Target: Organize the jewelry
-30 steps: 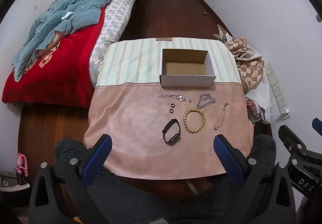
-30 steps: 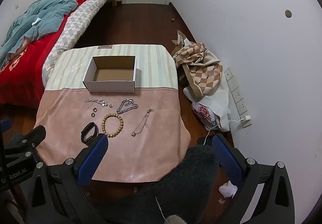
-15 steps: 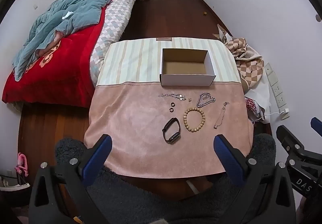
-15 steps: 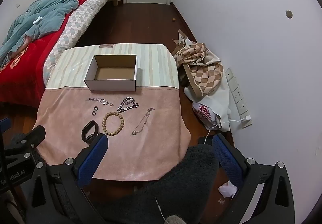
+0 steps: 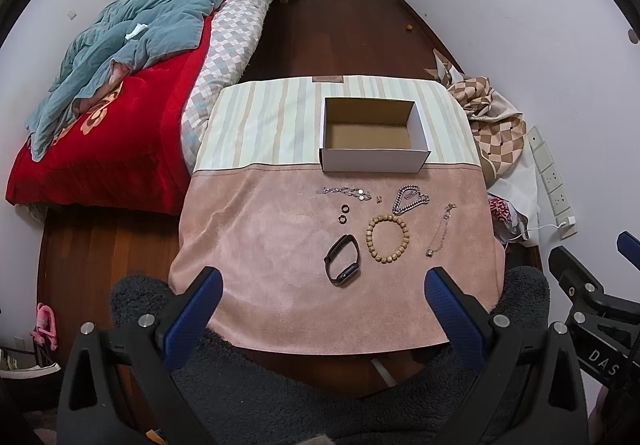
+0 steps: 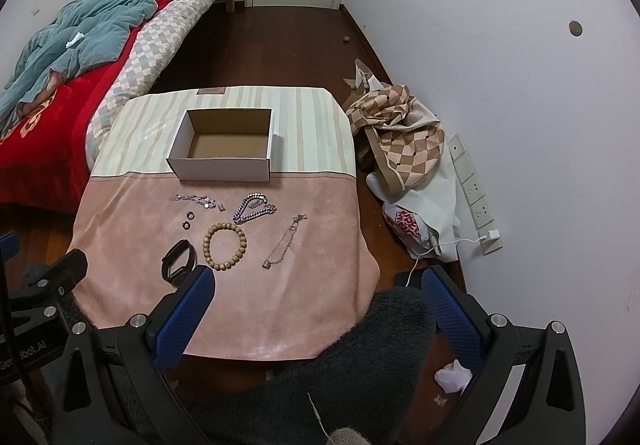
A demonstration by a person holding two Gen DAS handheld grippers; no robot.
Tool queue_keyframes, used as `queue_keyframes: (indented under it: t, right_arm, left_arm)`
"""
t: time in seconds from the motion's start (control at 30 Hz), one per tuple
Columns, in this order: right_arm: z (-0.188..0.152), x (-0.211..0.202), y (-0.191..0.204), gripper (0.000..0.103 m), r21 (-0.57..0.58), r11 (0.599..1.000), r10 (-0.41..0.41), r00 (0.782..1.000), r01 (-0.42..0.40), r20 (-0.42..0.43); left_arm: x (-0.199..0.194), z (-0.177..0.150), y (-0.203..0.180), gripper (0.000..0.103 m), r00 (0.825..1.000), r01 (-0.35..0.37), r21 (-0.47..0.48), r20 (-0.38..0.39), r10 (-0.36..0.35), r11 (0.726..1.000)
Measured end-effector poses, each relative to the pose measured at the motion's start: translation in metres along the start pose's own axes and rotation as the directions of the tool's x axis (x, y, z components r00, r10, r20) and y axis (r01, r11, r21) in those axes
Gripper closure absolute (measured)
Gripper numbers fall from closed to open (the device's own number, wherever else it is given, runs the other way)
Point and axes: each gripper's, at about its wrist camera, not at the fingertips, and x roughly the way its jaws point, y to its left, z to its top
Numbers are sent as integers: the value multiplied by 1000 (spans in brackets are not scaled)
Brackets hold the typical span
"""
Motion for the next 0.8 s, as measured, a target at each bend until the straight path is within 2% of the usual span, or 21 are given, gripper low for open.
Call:
queue_keyframes:
  t: [0.8]
  right_arm:
    - [-1,-5,0,0,3,1000,-4,1000,4,16]
  left_arm:
    - [0,0,2,0,1000,3,-3,8,-3,1000]
